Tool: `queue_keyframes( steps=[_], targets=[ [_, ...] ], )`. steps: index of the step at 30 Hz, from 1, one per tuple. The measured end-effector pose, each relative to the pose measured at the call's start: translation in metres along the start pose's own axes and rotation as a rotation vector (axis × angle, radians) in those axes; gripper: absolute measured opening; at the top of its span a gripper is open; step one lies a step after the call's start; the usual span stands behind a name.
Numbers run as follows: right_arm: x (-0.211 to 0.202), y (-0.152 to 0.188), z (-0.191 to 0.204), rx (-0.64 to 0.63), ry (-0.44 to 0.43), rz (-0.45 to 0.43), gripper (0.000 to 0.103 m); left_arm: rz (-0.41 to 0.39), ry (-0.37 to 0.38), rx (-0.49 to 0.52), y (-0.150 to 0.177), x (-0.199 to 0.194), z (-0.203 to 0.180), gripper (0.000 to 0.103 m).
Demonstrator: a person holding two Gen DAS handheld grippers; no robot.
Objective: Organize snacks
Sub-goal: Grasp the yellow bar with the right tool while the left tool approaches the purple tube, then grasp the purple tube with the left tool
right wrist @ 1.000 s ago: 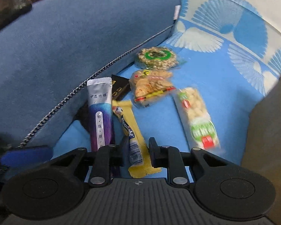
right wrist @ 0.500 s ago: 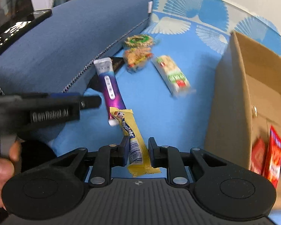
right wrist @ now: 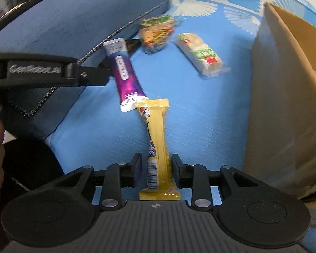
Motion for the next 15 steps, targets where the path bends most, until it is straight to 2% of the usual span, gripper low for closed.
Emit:
queue_keyframes(
  steps=[3,6,10,11,13,14,15],
  targets=[
    [-0.006,-0.005,0.000,0.004,-0.005,-0.037,0.016,-0.013,-0.029,0.004,-0.002,0.001,0.000,0.046],
    [-0.010,-0.010,-0.006,0.024,0.038,-0.068,0.016,-0.022,-0.062,0.019,-0.006,0.006,-0.004,0.046],
    [-0.005,-0.004,-0.018,0.092,0.077,-0.041,0.016,0.003,-0.109,-0.004,-0.013,0.026,-0.007,0.047],
    [-0.004,-0.004,-0.019,0.098,0.079,-0.037,0.017,0.010,-0.124,-0.012,-0.014,0.032,-0.008,0.049],
    [-0.002,-0.003,-0.018,0.097,0.080,-0.030,0.018,0.022,-0.171,-0.017,-0.016,0.042,-0.010,0.072],
    [-0.002,-0.002,-0.017,0.097,0.084,-0.027,0.020,0.023,-0.201,-0.023,-0.017,0.047,-0.012,0.074],
    [0.000,-0.001,-0.017,0.096,0.085,-0.016,0.029,0.025,-0.216,-0.030,-0.017,0.051,-0.013,0.075]
  ],
)
Point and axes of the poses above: each gripper's, at about its wrist camera, not at the fingertips, and x roughly the way its jaws point, z to its left, y to its underside, the point moved 4 cm from there along x, roughly the way its jaws point, and after that the axes turned 5 degrees about -z, right-handed, at the moved point
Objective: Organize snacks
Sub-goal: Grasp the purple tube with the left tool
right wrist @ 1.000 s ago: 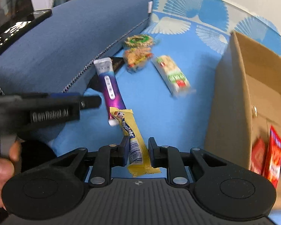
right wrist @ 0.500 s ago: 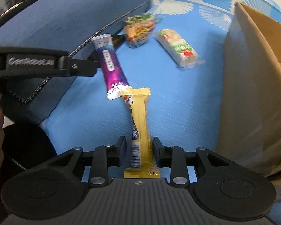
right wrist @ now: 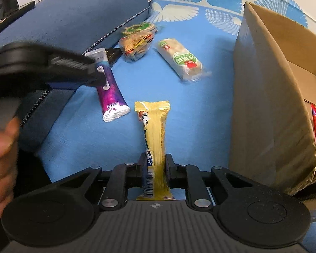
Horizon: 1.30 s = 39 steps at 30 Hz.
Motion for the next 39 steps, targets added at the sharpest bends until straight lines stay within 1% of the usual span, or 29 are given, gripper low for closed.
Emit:
queue_keyframes(
  steps=[1,3,6,8,10,11,12,13,14,18,19,21,24,27,28,29,31,32,33,38,39],
  targets=[
    [0.001,0.001,0.000,0.001,-0.001,0.005,0.033,0.008,-0.016,-0.003,0.000,0.005,-0.003,0.078],
    [0.002,0.001,0.000,-0.004,-0.003,0.003,0.034,0.024,-0.060,0.004,0.000,0.014,-0.009,0.081],
    [0.004,0.000,-0.001,0.006,-0.011,0.001,0.034,0.062,-0.118,0.017,0.002,0.028,-0.012,0.081],
    [0.003,0.000,-0.002,0.015,-0.016,0.001,0.034,0.078,-0.158,0.040,0.003,0.033,-0.012,0.077],
    [0.004,-0.001,-0.003,0.017,-0.018,0.001,0.034,0.068,-0.177,0.073,0.003,0.033,-0.012,0.060],
    [0.004,-0.001,-0.003,0.015,-0.018,0.002,0.034,0.061,-0.182,0.095,0.002,0.032,-0.013,0.055],
    [0.004,-0.001,-0.003,0.012,-0.018,0.002,0.034,0.058,-0.179,0.110,0.002,0.031,-0.014,0.042],
    [0.004,-0.001,-0.003,0.008,-0.016,0.002,0.034,0.059,-0.173,0.122,0.002,0.029,-0.014,0.033],
    [0.004,-0.001,-0.002,0.004,-0.015,0.001,0.034,0.063,-0.167,0.128,0.003,0.027,-0.013,0.029],
    [0.004,-0.001,-0.001,0.000,-0.009,-0.003,0.033,0.058,-0.117,0.143,0.003,0.012,-0.009,0.020],
    [0.003,-0.001,-0.001,0.003,-0.006,-0.007,0.032,0.048,-0.095,0.153,0.003,0.005,-0.009,0.020],
    [0.001,-0.001,-0.002,0.011,-0.002,-0.012,0.025,0.039,-0.044,0.179,0.002,-0.007,-0.006,0.020],
    [-0.002,-0.001,-0.003,0.033,-0.001,-0.025,0.024,0.051,0.030,0.213,0.007,-0.021,0.001,0.020],
    [-0.004,-0.002,-0.002,0.031,-0.011,-0.032,0.024,0.095,0.087,0.217,0.020,-0.027,0.011,0.020],
    [-0.003,-0.001,-0.002,0.030,-0.015,-0.029,0.024,0.111,0.103,0.205,0.025,-0.026,0.015,0.020],
    [-0.002,-0.001,-0.001,0.030,-0.017,-0.025,0.024,0.136,0.132,0.178,0.027,-0.025,0.019,0.020],
    [-0.001,0.001,-0.001,0.027,-0.017,-0.018,0.024,0.176,0.189,0.152,0.028,-0.021,0.019,0.021],
    [-0.001,0.001,0.000,0.026,-0.016,-0.019,0.024,0.198,0.202,0.147,0.030,-0.019,0.019,0.022],
    [-0.002,0.001,0.000,0.024,-0.016,-0.021,0.024,0.198,0.197,0.146,0.030,-0.017,0.018,0.024],
    [-0.002,0.001,0.000,0.026,-0.021,-0.022,0.024,0.168,0.179,0.142,0.028,-0.017,0.017,0.035],
    [-0.002,0.001,0.000,0.026,-0.022,-0.022,0.024,0.161,0.179,0.143,0.027,-0.019,0.017,0.039]
  ],
)
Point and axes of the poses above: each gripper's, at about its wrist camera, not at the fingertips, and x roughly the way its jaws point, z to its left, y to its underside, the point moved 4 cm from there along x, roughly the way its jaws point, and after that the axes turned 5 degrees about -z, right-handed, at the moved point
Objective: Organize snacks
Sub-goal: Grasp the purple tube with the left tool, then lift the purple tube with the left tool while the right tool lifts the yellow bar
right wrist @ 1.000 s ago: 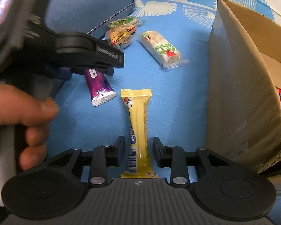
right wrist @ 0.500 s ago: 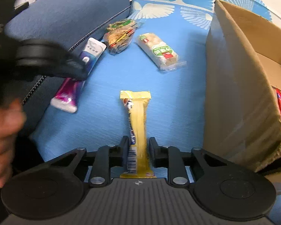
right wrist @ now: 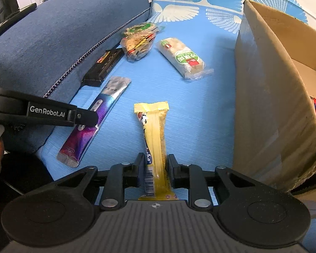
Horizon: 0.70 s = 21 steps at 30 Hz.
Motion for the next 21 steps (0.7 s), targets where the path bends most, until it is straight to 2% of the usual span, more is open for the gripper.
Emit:
queue_keyframes(
  steps=[5,21],
  targets=[
    [0.001,0.000,0.000,-0.004,0.000,0.001,0.025,-0.011,-0.011,0.021,0.001,-0.001,-0.002,0.047],
    [0.001,0.001,0.007,-0.048,0.009,-0.002,0.028,0.020,-0.126,0.208,0.006,0.017,-0.030,0.046]
  ],
)
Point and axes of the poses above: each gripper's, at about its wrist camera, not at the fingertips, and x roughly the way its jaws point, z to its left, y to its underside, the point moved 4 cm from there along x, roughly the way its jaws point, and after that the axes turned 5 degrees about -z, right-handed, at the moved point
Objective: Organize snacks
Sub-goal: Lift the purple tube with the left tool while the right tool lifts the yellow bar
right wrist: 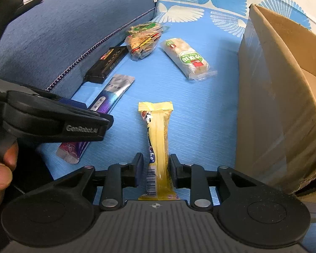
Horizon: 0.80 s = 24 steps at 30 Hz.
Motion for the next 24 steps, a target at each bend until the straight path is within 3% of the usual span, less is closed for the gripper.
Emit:
queue_keyframes(
  steps=[6,10,18,24],
  targets=[
    [0.000,0.000,0.002,-0.020,0.004,-0.002,0.028,-0.010,0.019,0.014,0.001,-0.002,-0.003,0.030],
    [-0.002,0.000,0.003,-0.035,0.004,-0.011,0.020,-0.022,0.027,-0.010,0.000,-0.005,-0.001,0.022],
    [-0.018,-0.008,-0.001,-0.015,0.006,-0.101,0.017,-0.118,0.083,-0.076,-0.003,-0.022,0.008,0.022],
    [-0.025,-0.013,0.001,-0.013,0.008,-0.141,0.017,-0.140,0.119,-0.085,-0.004,-0.026,0.008,0.022]
  ],
)
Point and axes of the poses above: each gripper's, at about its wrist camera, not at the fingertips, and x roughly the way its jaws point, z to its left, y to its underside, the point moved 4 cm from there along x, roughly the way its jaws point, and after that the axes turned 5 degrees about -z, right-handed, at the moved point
